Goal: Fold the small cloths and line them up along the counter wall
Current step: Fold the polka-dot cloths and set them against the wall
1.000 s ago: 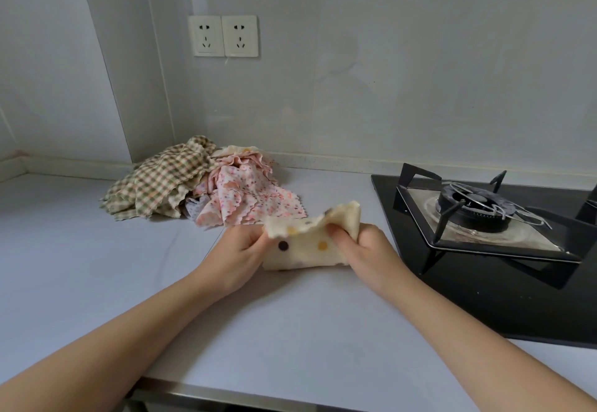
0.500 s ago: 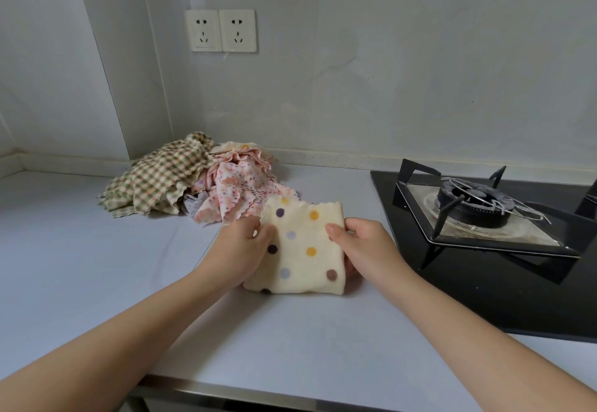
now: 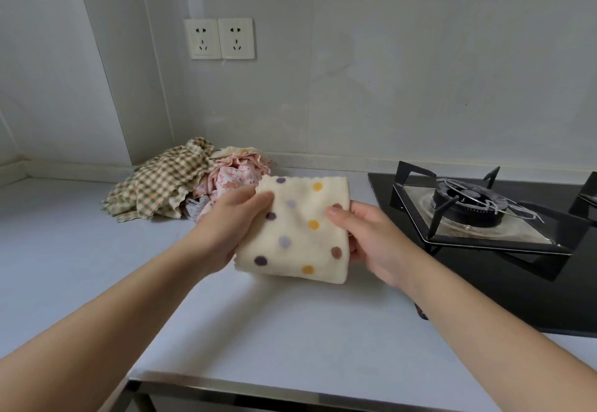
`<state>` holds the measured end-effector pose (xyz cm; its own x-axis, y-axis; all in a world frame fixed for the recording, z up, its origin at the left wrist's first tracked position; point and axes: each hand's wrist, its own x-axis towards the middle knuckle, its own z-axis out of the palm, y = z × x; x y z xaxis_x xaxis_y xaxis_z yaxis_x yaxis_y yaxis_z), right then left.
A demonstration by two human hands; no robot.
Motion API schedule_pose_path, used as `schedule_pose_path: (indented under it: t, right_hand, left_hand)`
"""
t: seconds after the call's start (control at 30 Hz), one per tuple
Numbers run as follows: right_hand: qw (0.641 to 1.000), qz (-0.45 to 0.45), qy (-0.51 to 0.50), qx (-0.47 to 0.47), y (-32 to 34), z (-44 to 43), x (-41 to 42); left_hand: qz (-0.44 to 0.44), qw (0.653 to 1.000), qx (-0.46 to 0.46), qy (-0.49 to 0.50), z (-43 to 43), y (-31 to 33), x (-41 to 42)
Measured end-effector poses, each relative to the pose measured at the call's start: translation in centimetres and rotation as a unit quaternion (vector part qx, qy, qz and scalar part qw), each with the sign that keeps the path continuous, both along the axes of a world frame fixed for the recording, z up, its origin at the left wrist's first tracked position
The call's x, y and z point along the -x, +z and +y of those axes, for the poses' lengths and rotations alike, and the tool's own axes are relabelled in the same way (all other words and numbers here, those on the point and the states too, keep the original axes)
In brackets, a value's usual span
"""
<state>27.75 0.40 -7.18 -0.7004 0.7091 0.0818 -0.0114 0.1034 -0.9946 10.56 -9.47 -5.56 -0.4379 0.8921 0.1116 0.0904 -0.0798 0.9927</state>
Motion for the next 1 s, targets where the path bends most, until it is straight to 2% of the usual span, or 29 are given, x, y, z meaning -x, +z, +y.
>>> schedule_pose_path:
  t: [0.1,0.2,0.3,0.4,0.5,0.63,0.73,0.8,0.9,1.0]
  right_hand:
    - [0.998,0.051,-0.004,0.046,2.4,0.4,-0.6]
    - [0.996,0.054,-0.021,0.065,3.5,1.9,-0.5]
    - [0.998,-0.013,-0.055,0.035,2.1,3.7,0.3]
    - [0.988,-0.124,-0.092,-0.013,-0.9,4.9,1.1]
    - [0.979,-0.167,-0.112,-0.047,-3.1,5.8,1.6]
    - [0.983,-0.136,-0.117,-0.051,-2.9,5.8,1.7]
    - [0.981,-0.126,-0.112,-0.096,-2.7,5.4,1.2]
    - [0.981,-0.112,-0.089,-0.131,-2.6,4.9,0.5]
    - [0.977,-0.089,-0.045,-0.186,-2.2,3.4,-1.0]
    - [0.961,-0.088,0.002,-0.262,-2.4,1.9,-2.9]
  left_hand:
    - [-0.080,0.996,-0.009,-0.034,-0.2,2.7,-0.5]
    - [-0.092,0.995,0.003,-0.029,0.9,3.8,-0.5]
    - [0.009,0.997,0.071,0.027,3.4,2.0,0.4]
    - [0.132,0.978,0.157,0.045,5.6,-1.3,1.4]
    - [0.193,0.965,0.171,0.052,6.3,-3.6,1.9]
    - [0.180,0.976,0.112,0.043,6.2,-4.0,2.4]
    - [0.133,0.991,0.032,-0.001,5.1,-3.3,2.3]
    - [0.136,0.990,-0.011,-0.024,3.9,-2.9,1.9]
    - [0.183,0.980,-0.060,-0.054,1.6,-2.4,1.3]
    - [0.303,0.944,-0.073,-0.110,-1.0,-2.3,1.1]
